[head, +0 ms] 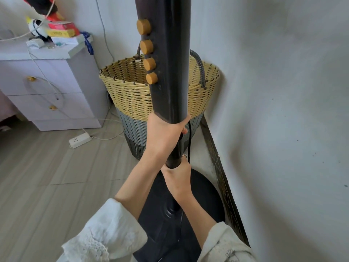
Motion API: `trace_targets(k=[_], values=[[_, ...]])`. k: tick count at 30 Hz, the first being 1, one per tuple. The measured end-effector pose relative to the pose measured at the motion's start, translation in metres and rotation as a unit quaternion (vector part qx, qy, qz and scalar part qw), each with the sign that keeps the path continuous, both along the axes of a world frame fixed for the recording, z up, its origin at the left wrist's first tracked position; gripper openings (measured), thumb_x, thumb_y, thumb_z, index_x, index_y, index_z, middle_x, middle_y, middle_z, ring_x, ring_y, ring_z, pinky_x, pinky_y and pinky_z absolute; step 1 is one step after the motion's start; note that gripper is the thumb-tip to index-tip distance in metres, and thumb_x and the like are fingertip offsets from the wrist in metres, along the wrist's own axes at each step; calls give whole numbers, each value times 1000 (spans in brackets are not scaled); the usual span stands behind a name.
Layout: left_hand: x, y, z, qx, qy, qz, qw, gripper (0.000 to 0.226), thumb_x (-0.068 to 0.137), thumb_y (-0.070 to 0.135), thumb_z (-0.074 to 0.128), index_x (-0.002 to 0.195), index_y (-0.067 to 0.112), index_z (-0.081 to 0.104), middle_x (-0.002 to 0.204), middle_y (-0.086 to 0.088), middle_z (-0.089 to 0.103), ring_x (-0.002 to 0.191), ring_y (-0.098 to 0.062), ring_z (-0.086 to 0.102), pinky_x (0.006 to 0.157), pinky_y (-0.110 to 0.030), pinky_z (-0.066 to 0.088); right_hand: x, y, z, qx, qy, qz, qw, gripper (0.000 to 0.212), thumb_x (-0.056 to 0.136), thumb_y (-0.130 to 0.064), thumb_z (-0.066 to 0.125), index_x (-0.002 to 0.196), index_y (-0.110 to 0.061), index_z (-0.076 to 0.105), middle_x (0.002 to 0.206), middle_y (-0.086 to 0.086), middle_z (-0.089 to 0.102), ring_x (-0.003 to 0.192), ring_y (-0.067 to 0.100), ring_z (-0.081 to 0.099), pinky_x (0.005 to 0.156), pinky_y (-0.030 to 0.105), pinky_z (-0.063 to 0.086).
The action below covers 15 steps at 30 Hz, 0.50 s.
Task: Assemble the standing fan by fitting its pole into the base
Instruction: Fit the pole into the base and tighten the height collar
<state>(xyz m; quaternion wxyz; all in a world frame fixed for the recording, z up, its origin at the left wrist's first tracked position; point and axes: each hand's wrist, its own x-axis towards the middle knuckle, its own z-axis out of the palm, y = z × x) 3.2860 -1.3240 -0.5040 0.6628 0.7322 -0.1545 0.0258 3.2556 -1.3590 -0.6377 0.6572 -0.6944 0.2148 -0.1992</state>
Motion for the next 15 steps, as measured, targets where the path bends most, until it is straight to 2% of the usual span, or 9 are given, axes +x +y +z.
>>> trace_targets(k=[2, 5, 10, 12, 15], values=[[0, 0, 0, -9, 9, 7, 1000, 22, 76, 16, 70, 60, 21, 56, 43, 12, 58, 48, -3, 59, 58, -21, 53, -1, 1, 1, 1, 3, 1, 1000, 28, 71, -11, 70, 76, -29, 50, 70, -2, 59, 65, 18, 57, 69, 38, 52], [0, -1, 1, -12, 26, 8, 1000, 27, 77, 14, 70, 55, 22, 56, 41, 10, 58, 45, -3, 56, 62, -28, 52, -2, 1, 1, -3, 4, 3, 1000, 28, 71, -11, 71, 76, -30, 51, 69, -2, 60, 65, 17, 58, 68, 37, 52], [-5, -1, 14, 2, 18, -12, 1000, 27, 78, 13, 68, 54, 20, 57, 41, 9, 58, 44, -1, 54, 60, -25, 47, -2, 0, 2, -1, 4, -2, 1000, 29, 69, -11, 72, 78, -31, 53, 71, -4, 63, 65, 12, 62, 65, 32, 54], [-3, 0, 31, 5, 6, -15, 1000, 28, 78, 14, 67, 52, 19, 57, 42, 7, 58, 46, -8, 54, 60, -27, 48, -2, 0, 2, -5, 6, -7, 1000, 28, 69, -10, 71, 76, -29, 53, 66, -6, 59, 56, 5, 57, 58, 26, 49], [3, 0, 60, -11, -31, -30, 999, 31, 77, 13, 65, 50, 20, 53, 40, 7, 53, 46, -10, 52, 63, -31, 50, -5, 1, 4, -11, 12, -8, 1000, 23, 70, -9, 69, 75, -25, 52, 63, -5, 54, 53, 11, 51, 57, 30, 45]])
